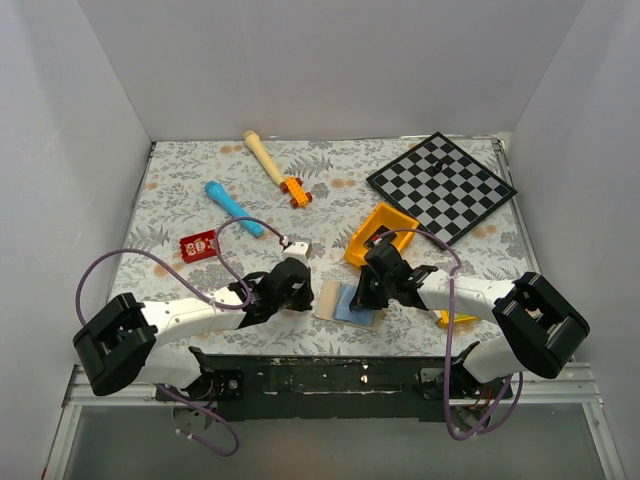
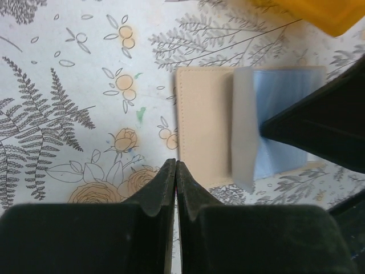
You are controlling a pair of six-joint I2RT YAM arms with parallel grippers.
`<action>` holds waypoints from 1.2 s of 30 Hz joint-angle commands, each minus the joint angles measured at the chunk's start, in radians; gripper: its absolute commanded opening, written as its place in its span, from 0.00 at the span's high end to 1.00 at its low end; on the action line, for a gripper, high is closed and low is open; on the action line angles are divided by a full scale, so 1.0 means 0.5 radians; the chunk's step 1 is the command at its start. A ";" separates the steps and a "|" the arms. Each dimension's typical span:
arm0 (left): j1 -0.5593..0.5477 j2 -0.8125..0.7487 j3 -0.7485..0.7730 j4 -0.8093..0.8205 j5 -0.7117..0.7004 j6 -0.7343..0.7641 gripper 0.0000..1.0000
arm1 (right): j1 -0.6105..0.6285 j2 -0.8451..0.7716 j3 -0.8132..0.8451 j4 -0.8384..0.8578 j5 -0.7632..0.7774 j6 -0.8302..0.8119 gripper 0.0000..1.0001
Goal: Put the credit cards into the card holder
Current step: Open the card holder at the center of the board.
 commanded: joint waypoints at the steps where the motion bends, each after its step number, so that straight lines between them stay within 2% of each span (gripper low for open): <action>1: -0.074 -0.167 0.144 0.006 0.007 0.051 1.00 | 0.014 0.090 -0.075 -0.072 0.073 -0.007 0.99; 9: -0.277 -0.088 0.283 0.138 0.078 0.073 1.00 | 0.014 0.087 -0.075 -0.076 0.086 0.000 0.99; 20: -0.298 0.262 0.261 0.356 0.151 0.014 1.00 | 0.017 0.093 -0.066 -0.082 0.073 0.009 0.99; 36: -0.298 0.523 0.243 0.390 0.112 -0.004 1.00 | 0.014 0.078 -0.075 -0.097 0.080 0.015 0.99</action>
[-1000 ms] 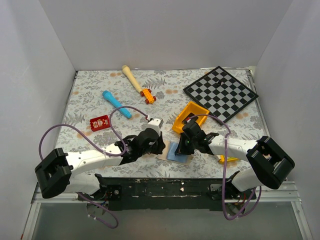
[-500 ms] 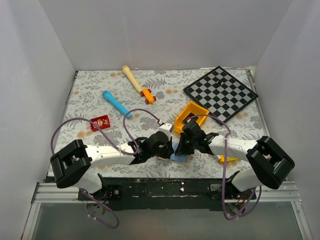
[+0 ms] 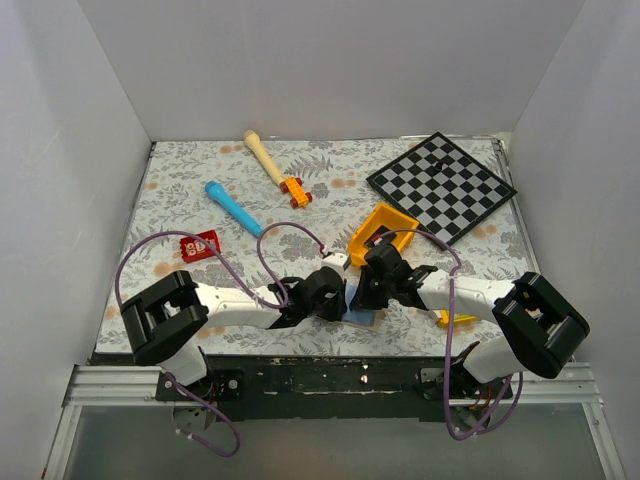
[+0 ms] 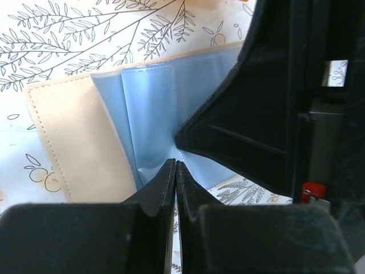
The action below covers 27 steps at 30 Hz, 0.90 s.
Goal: Put the credit cards into the card holder
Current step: Open the card holder at the center of the board.
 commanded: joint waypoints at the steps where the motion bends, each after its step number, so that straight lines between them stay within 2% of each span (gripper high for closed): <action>1: -0.008 0.041 -0.009 0.040 -0.030 -0.002 1.00 | 0.017 0.078 -0.072 -0.102 0.078 0.002 0.99; 8: 0.007 0.105 -0.043 0.034 -0.063 -0.023 1.00 | 0.017 0.081 -0.072 -0.102 0.078 -0.004 0.99; 27: 0.102 0.013 -0.230 0.007 -0.103 -0.048 1.00 | 0.014 0.100 -0.091 -0.093 0.084 0.005 0.99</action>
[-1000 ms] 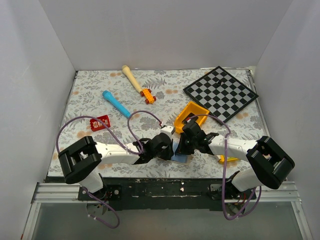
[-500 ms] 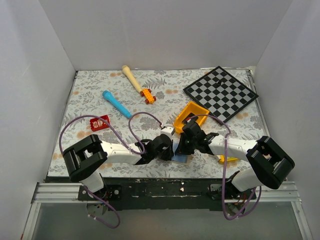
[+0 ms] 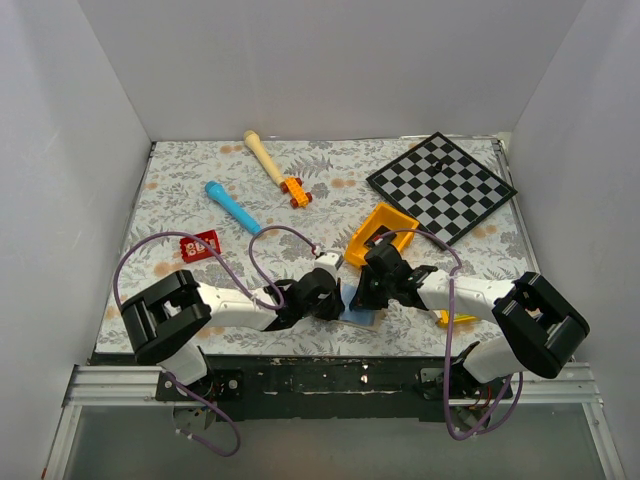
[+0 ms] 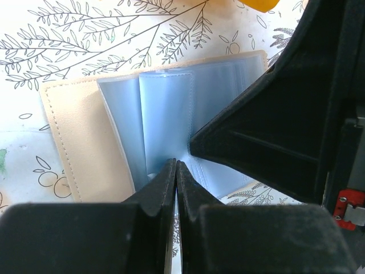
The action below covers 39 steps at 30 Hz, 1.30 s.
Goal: Put the credit cards into the card holder
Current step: Open the card holder at the center of the board.
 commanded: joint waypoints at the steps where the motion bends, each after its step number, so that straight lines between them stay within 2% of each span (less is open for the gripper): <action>1: 0.036 -0.020 -0.091 -0.222 -0.112 0.019 1.00 | 0.014 0.098 -0.085 -0.094 0.082 -0.016 0.99; 27: 0.110 -0.164 -0.269 -0.268 -0.174 -0.008 1.00 | 0.014 0.101 -0.088 -0.097 0.076 -0.022 0.99; 32: 0.110 -0.348 -0.223 -0.433 -0.250 0.010 1.00 | 0.017 0.107 -0.084 -0.097 0.079 -0.025 0.99; 39: 0.110 -0.768 -0.054 -0.682 -0.413 0.090 1.00 | 0.014 0.111 -0.075 -0.091 0.076 -0.025 0.99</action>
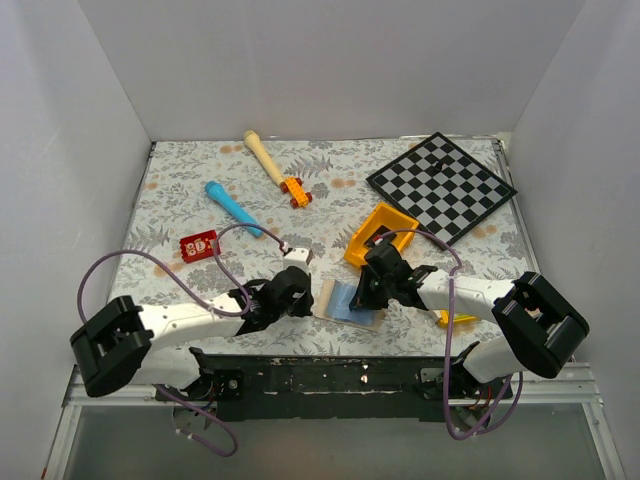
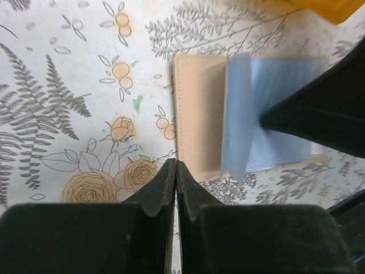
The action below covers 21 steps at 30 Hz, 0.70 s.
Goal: Put the credit cards into the card holder
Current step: Open the card holder at the center of the board.
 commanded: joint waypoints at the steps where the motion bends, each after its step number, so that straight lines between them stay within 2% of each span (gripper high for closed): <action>1: 0.014 -0.284 0.152 -0.194 -0.140 0.103 1.00 | 0.015 0.110 -0.078 -0.093 0.078 -0.029 0.99; 4: 0.008 -0.312 0.219 -0.152 -0.024 0.137 1.00 | 0.018 0.107 -0.075 -0.090 0.078 -0.026 0.99; 9: -0.062 -0.143 0.278 -0.011 0.121 0.150 1.00 | 0.015 0.107 -0.069 -0.087 0.075 -0.019 0.99; 13: -0.139 -0.033 0.293 0.112 0.136 0.165 1.00 | 0.015 0.107 -0.072 -0.093 0.072 -0.022 0.99; 21: -0.151 0.142 0.272 0.345 0.225 0.162 1.00 | 0.015 0.110 -0.069 -0.099 0.069 -0.019 0.99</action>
